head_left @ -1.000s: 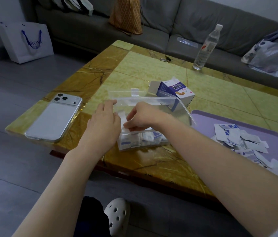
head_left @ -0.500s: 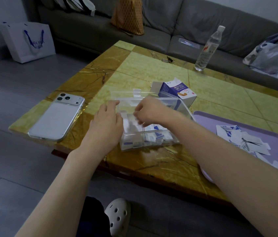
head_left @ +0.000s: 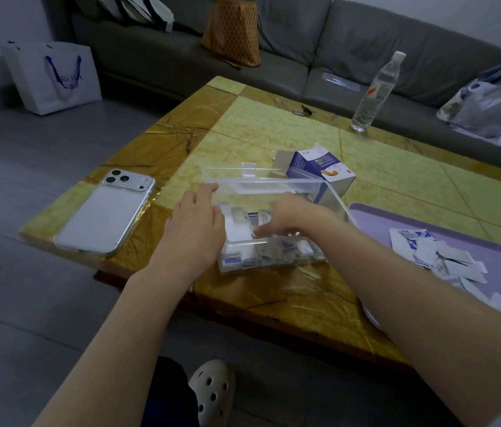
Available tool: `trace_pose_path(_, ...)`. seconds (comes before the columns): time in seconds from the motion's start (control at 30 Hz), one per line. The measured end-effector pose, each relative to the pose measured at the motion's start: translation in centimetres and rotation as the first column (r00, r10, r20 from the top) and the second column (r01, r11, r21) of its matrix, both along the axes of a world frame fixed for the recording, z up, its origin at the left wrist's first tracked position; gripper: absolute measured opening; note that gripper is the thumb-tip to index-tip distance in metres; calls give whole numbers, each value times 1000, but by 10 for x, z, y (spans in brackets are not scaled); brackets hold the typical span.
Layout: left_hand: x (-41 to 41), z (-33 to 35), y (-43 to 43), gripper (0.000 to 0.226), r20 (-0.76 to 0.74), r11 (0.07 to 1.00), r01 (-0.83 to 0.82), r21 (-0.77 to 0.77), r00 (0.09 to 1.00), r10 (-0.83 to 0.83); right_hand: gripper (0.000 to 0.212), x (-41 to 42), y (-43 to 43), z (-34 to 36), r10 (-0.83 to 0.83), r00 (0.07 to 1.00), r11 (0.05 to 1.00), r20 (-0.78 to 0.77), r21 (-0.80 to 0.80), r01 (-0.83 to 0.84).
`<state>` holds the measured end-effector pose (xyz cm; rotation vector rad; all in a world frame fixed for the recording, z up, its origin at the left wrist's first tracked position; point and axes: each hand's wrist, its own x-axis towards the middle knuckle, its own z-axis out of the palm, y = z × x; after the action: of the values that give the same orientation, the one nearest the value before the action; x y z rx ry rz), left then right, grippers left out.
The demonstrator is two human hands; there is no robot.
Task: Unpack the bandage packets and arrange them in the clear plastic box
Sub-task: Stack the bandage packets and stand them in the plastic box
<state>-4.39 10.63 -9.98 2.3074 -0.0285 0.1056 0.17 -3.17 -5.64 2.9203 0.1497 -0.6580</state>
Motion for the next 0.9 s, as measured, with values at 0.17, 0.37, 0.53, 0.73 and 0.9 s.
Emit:
trace_pose_path(0.17, 0, 0, 0, 42, -8, 1000, 0, 8, 1000, 0, 48, 0, 1, -1, -73, 997, 995, 6, 75, 72)
trace_pose_path(0.37, -1, 1, 1, 42, -17, 1000, 9, 10, 1000, -9, 28, 14, -6, -13, -159, 983, 977, 89, 157, 144)
trace_pose_path(0.53, -2, 1, 1, 43, -19, 1000, 14, 12, 1000, -14, 28, 18, -7, -14, -154, 978, 977, 139, 170, 130)
trace_pose_path(0.73, -2, 0, 2, 42, -24, 1000, 25, 13, 999, -25, 30, 17, -11, -17, -212, 970, 942, 119, 291, 170)
trace_pose_path(0.9, -2, 1, 2, 43, -29, 1000, 27, 15, 999, -26, 37, 13, -15, -18, -225, 962, 932, 153, 320, 167)
